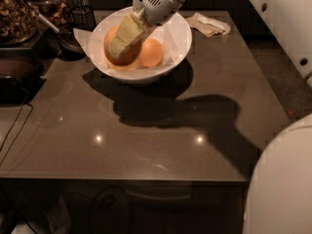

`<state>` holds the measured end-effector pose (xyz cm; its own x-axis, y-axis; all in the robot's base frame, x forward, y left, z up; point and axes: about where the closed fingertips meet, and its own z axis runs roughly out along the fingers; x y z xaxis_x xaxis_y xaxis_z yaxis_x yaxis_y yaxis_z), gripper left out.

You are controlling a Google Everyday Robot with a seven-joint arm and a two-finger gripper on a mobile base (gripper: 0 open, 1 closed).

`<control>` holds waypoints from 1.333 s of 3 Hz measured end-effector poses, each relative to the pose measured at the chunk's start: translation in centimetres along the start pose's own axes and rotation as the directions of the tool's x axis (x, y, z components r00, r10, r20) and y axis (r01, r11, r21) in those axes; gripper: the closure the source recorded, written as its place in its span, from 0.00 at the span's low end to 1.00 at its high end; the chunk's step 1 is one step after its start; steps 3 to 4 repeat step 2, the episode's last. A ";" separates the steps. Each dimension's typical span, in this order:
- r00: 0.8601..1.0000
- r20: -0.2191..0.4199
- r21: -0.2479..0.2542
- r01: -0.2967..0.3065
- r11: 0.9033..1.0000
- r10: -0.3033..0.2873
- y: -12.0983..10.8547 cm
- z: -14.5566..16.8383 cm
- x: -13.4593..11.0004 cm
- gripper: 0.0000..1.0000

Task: Pick orange from white bowl

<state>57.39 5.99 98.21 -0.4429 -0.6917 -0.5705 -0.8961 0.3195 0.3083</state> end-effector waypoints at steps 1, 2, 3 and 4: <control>0.999 0.013 0.013 0.041 0.999 -0.041 6.4 -1.2 0.4 1.00; 0.999 0.013 0.014 0.044 0.999 -0.044 6.7 -1.3 0.4 1.00; 0.999 0.013 0.014 0.044 0.999 -0.044 6.7 -1.3 0.4 1.00; 0.999 0.013 0.014 0.044 0.999 -0.044 6.7 -1.3 0.4 1.00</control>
Offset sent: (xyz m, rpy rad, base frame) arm -0.0982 0.0109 0.0438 -0.0019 -0.0698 0.0281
